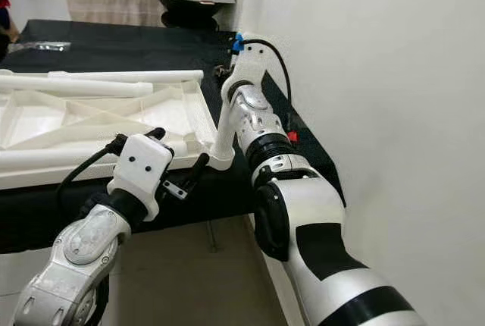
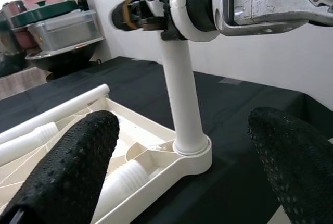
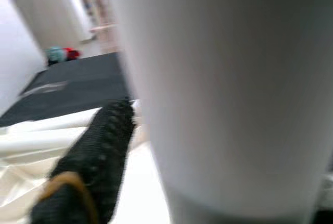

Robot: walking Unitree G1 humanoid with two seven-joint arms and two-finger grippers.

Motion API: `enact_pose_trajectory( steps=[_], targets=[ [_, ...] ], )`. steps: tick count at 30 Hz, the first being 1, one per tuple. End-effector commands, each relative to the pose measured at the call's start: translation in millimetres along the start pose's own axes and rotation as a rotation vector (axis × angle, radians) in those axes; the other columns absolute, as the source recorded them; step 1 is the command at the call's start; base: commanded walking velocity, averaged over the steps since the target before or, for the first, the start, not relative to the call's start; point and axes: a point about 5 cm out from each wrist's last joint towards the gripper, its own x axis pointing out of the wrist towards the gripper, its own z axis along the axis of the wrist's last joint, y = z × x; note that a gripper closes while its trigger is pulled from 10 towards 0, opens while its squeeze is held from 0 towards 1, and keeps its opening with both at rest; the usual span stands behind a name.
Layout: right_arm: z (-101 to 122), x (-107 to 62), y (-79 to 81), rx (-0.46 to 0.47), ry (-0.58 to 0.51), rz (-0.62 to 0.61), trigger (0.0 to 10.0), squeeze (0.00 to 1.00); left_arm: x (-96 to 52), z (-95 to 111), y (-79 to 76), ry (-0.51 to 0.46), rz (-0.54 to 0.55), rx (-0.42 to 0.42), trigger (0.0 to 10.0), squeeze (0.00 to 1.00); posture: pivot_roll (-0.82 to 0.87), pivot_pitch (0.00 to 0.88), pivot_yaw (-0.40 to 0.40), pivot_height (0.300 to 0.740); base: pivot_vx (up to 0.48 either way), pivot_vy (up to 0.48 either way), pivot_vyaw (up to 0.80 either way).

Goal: Building children table

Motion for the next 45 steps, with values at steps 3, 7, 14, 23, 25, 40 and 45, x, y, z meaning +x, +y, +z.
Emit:
enact_pose_trajectory(
  steps=[3, 7, 14, 23, 25, 40, 45],
  targets=[
    [1.8, -3.7, 33.1, 0.008, 0.033, 0.468, 10.0, 0.00, -0.8, 0.0, -1.7, -0.001, -0.005, -0.001, 10.0, 0.00, 0.08, 0.088, -0.160, 0.740, 0.000, 0.000, 0.00],
    [5.9, -15.3, 43.0, -0.041, 0.020, 0.823, 10.0, 0.00, -0.8, 0.0, -1.1, -0.001, -0.005, 0.000, 10.0, 0.00, 0.08, 0.091, -0.162, 0.740, 0.000, 0.000, 0.00],
    [15.7, -32.8, 33.7, 0.025, -0.008, 1.155, 10.0, 0.00, -0.3, 0.4, -0.9, -0.002, -0.004, -0.001, 10.0, 0.00, 0.08, 0.095, -0.164, 0.740, 0.000, 0.000, 0.00],
    [6.2, -37.8, 28.4, 0.023, 0.038, 1.233, 0.7, 0.00, -0.4, 0.3, -0.5, 0.000, -0.001, 0.000, 10.0, 0.00, 0.08, 0.099, -0.164, 0.740, 0.000, 0.000, 0.00],
    [4.1, -37.2, 28.3, 0.010, 0.040, 1.220, 0.0, 0.00, -0.3, 0.5, -0.6, 0.000, -0.001, 0.000, 10.0, 0.00, 0.08, 0.100, -0.164, 0.740, 0.000, 0.000, 0.00],
    [-1.2, -10.2, 15.1, -0.193, 0.082, 0.578, 0.0, 0.00, -0.3, 0.8, 0.5, 0.000, 0.003, 0.001, 10.0, 0.00, 0.08, 0.106, -0.158, 0.740, 0.000, 0.000, 0.00],
    [1.0, -6.8, -41.0, -0.274, 0.081, -0.167, 0.0, 0.00, 0.8, 1.2, 0.0, -0.002, 0.001, 0.002, 10.0, 0.00, 0.08, 0.106, -0.159, 0.740, 0.000, 0.000, 0.00]
  ],
)
